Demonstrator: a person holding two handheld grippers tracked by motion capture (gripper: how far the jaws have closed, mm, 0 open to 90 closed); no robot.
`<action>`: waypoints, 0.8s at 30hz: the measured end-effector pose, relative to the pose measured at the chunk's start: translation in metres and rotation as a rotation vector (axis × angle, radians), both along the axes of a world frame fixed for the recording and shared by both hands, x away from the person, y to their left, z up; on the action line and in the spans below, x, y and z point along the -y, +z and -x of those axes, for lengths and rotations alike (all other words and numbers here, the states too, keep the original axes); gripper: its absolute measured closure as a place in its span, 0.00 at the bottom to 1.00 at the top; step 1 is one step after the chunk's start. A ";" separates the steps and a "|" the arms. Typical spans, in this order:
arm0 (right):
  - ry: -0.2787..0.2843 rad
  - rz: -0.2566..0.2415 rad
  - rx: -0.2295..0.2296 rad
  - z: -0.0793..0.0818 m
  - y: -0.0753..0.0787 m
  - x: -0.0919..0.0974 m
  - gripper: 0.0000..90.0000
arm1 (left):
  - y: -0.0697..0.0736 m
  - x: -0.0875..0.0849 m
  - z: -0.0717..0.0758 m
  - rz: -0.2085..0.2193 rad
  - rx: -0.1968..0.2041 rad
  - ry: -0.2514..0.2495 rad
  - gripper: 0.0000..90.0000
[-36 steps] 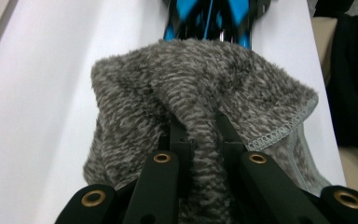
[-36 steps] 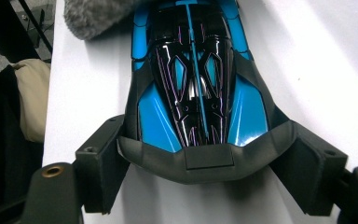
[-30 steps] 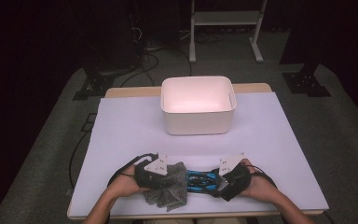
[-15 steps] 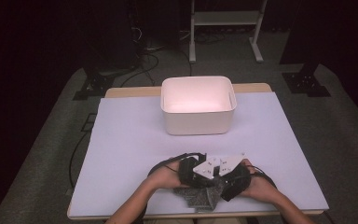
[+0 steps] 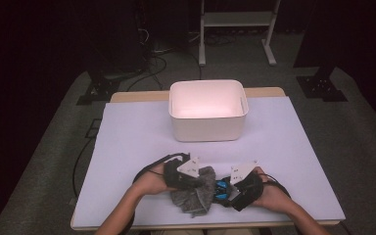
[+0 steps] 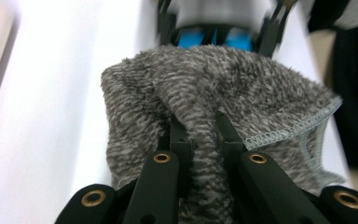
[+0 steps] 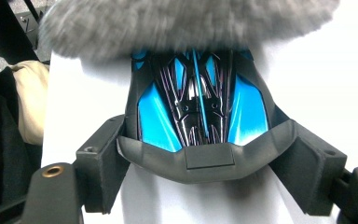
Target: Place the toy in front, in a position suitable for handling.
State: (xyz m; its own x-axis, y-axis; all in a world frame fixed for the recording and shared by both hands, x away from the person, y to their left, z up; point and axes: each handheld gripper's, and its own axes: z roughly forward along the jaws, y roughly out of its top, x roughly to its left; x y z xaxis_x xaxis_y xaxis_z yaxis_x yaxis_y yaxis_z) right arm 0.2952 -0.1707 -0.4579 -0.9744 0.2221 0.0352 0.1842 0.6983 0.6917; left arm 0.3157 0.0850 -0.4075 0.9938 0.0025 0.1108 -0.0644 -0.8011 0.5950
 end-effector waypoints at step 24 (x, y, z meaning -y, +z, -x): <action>-0.001 0.003 0.003 0.000 0.000 0.000 0.26 | -0.001 0.046 0.029 0.016 0.011 -0.171 0.90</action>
State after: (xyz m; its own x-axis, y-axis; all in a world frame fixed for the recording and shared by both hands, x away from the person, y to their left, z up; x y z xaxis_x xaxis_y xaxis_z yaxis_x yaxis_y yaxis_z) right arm 0.2951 -0.1704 -0.4579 -0.9742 0.2233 0.0316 0.1829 0.7000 0.6904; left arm 0.2863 0.0388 -0.4085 0.9787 -0.1647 0.1225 -0.2052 -0.7687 0.6058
